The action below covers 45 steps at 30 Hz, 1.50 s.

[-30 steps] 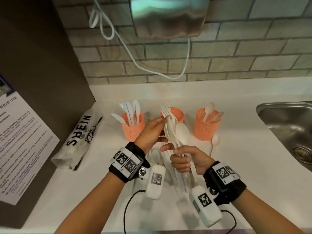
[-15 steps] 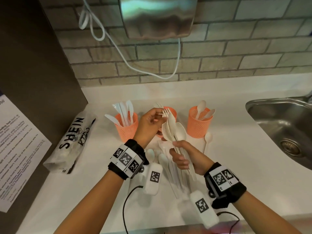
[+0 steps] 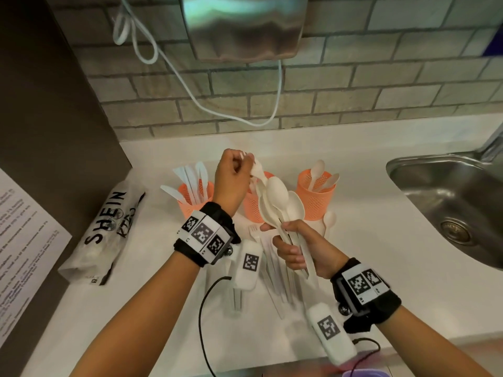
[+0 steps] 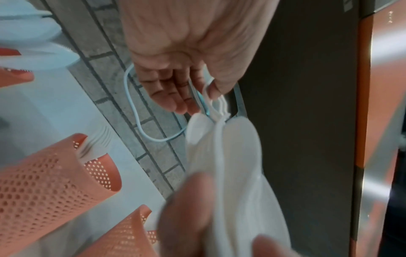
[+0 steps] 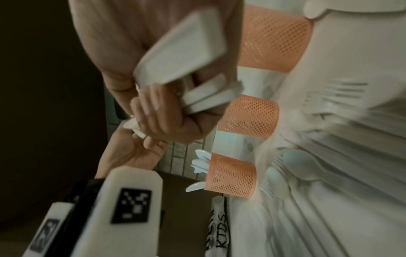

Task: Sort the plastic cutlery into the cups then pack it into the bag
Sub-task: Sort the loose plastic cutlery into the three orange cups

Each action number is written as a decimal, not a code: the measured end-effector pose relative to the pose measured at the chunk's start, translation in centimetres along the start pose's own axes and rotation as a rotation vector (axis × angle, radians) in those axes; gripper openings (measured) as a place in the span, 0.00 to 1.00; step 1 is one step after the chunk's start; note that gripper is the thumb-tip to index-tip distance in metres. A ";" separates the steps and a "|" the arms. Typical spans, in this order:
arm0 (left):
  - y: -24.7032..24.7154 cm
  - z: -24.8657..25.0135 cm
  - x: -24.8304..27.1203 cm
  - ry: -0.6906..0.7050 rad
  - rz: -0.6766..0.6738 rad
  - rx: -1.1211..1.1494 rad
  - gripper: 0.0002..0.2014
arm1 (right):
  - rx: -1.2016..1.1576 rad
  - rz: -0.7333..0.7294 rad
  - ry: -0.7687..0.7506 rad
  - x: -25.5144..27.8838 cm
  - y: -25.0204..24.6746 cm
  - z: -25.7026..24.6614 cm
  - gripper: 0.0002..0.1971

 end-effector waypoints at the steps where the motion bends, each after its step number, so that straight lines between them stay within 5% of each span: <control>1: -0.2 0.1 -0.1 -0.010 0.026 0.050 0.09 | 0.026 0.020 -0.006 0.0 0.0 -0.1 0.17; 7: -4.2 1.4 -0.8 0.018 0.279 0.366 0.04 | 0.119 0.110 -0.048 0.1 -0.5 -0.6 0.17; 11: -6.6 1.3 -0.4 -0.021 0.339 0.357 0.03 | 0.130 0.171 -0.077 0.4 -1.2 -0.9 0.16; 19: 2.4 -3.6 6.4 -0.370 -0.257 0.074 0.10 | 0.119 0.159 -0.126 -0.1 -1.4 -0.9 0.17; 28: 5.6 -3.8 6.9 -0.412 -0.428 0.100 0.09 | 0.156 0.133 -0.047 0.7 -1.8 -1.3 0.21; 41: 5.6 -4.6 3.8 -0.389 -0.119 0.284 0.16 | 0.181 0.321 -0.019 2.6 -4.7 -0.4 0.14; 45: 2.6 -1.9 -0.3 -0.211 -0.014 0.028 0.21 | 0.248 0.449 -0.022 4.0 -6.5 -0.5 0.13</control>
Point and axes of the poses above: each hand's wrist, its own x-axis away from the middle knuckle, its own y-axis out of the palm, z = x × y, the point moved 7 cm from there along -x, towards the middle knuckle, and after that the axes turned 10 degrees about -z, right-handed, at the moved point
